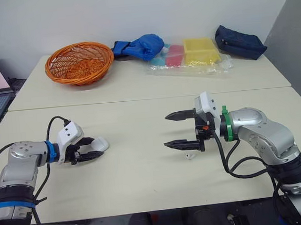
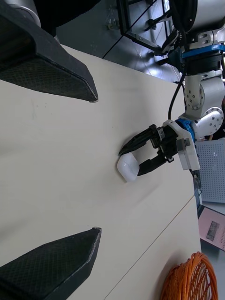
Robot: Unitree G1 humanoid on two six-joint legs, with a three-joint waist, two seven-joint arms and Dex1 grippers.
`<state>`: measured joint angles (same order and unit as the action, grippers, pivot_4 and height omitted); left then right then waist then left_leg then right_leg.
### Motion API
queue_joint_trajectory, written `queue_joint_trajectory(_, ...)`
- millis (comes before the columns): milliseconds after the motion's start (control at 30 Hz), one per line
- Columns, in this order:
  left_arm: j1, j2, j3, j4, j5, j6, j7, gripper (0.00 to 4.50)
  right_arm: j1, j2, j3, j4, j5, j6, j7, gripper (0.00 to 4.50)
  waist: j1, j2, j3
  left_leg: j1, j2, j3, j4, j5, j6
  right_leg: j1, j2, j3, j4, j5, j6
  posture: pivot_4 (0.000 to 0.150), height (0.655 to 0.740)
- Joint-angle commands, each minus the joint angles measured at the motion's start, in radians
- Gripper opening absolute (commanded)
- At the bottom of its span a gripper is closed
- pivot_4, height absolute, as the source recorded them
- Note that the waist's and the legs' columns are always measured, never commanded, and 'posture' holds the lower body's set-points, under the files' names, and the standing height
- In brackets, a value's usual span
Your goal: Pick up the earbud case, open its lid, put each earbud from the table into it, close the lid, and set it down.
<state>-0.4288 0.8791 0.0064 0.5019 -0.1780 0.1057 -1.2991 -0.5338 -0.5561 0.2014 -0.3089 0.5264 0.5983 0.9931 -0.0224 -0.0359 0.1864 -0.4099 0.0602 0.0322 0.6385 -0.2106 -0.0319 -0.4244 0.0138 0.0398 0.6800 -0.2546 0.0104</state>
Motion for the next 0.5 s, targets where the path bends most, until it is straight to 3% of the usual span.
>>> queue_joint_trajectory(33, -0.062, -0.05, 0.021, -0.114, -0.055, 0.025, 0.02, 2.74, 0.0, -0.014, -0.046, -0.004, -0.024, -0.018, -0.034, 4.5, 0.003, 0.0, 0.0, -0.002, 0.0, 0.0, 0.002, 0.0, 0.0, 0.0, 0.0, 0.0, 0.0, 0.0, 0.0, 0.15, 0.74)
queue_joint_trajectory(167, -0.238, -0.209, -0.018, -0.278, -0.024, -0.232, 0.093, 2.74, -0.093, 0.103, -0.192, 0.053, 0.116, 0.348, -0.311, 4.5, 0.019, -0.005, 0.002, -0.008, 0.001, -0.003, 0.008, 0.0, 0.0, -0.002, 0.0, -0.001, 0.0, 0.004, 0.002, 0.15, 0.74)
queue_joint_trajectory(300, -0.319, -0.269, -0.096, -0.177, 0.137, -0.688, 0.154, 2.74, -0.149, 0.078, -0.187, 0.079, 0.157, 0.441, -0.268, 4.5, 0.012, -0.002, 0.0, -0.004, -0.001, 0.004, 0.006, 0.0, 0.0, -0.001, 0.001, 0.003, -0.003, 0.008, -0.001, 0.15, 0.74)
queue_joint_trajectory(500, -0.397, -0.302, -0.164, 0.025, 0.322, -1.053, 0.321, 2.74, -0.22, 0.128, -0.23, 0.108, 0.204, 0.535, -0.338, 4.5, -0.008, -0.001, 0.0, -0.007, 0.001, 0.002, 0.006, -0.001, 0.002, -0.005, 0.005, 0.003, -0.001, 0.007, -0.002, 0.15, 0.74)
